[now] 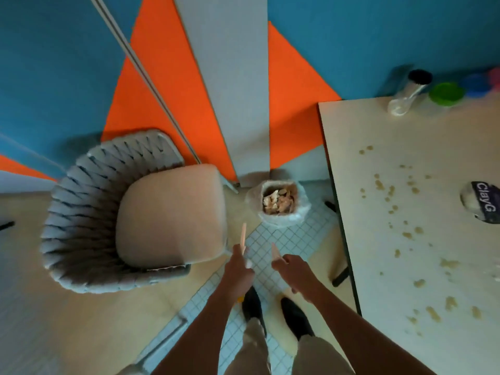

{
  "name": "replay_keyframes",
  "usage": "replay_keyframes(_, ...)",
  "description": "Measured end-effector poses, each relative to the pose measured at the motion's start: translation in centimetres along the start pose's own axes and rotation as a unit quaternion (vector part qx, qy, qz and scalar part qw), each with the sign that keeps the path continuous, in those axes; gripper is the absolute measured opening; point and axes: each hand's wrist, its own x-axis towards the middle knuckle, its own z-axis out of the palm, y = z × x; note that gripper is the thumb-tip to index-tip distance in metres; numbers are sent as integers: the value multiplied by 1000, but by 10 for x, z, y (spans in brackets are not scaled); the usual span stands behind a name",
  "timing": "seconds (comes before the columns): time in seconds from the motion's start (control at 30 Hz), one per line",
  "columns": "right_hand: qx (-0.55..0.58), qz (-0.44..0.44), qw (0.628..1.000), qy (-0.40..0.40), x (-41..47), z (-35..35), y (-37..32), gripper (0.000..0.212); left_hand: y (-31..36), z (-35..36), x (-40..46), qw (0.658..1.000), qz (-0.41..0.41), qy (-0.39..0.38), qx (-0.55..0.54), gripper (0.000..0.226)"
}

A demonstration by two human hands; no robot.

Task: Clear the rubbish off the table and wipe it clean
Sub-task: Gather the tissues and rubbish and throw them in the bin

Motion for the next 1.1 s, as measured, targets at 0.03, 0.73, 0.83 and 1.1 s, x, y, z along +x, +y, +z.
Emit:
replay_keyframes(0.03, 7, 6, 1000, 15, 2, 1, -4, 26, 4, -4, 8, 1000, 8, -13, 7, 52)
replay_keyframes(0.73, 230, 219, 946, 58, 105, -26, -26, 14, 47, -19, 144, 988, 40, -69, 131, 45)
replay_keyframes(0.83, 209, 202, 956, 43, 135, -38, -29, 19, 53, -12, 171, 984, 24, -81, 157, 49)
replay_keyframes(1.1, 252, 268, 928, 55, 233, -54, -10, 15, 58, 24, 260, 982, 16, -71, 173, 51)
